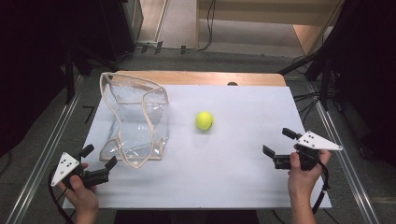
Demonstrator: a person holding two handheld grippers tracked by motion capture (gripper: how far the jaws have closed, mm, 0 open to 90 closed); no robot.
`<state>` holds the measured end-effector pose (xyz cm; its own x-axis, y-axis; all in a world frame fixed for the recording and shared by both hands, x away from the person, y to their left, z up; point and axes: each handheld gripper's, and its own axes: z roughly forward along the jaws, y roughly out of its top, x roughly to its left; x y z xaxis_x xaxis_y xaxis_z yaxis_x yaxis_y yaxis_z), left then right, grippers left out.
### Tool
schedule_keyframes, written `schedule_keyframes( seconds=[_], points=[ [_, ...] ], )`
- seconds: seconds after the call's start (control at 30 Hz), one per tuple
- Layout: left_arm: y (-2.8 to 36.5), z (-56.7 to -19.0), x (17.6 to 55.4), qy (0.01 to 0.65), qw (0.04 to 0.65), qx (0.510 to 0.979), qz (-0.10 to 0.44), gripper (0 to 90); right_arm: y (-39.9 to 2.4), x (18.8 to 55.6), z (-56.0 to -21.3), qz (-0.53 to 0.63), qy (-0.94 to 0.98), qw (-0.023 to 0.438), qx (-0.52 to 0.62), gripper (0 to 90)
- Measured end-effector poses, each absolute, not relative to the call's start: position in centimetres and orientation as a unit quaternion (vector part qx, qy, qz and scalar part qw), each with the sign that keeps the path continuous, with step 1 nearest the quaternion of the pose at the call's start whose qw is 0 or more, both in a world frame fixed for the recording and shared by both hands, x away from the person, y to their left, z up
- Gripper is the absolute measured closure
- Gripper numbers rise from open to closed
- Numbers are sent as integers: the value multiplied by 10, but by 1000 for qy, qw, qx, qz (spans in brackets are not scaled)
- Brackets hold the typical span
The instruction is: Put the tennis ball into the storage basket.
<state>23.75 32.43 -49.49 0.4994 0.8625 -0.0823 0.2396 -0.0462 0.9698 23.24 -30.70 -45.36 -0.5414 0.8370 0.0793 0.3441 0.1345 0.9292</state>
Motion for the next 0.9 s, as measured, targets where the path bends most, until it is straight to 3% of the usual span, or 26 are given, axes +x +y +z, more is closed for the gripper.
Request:
schedule_keyframes(
  seconds=[0.9],
  points=[
    [322, -495, 238, 408, 547, 674, 283, 0, -254, 290, -429, 492, 761, 207, 368, 0]
  ],
)
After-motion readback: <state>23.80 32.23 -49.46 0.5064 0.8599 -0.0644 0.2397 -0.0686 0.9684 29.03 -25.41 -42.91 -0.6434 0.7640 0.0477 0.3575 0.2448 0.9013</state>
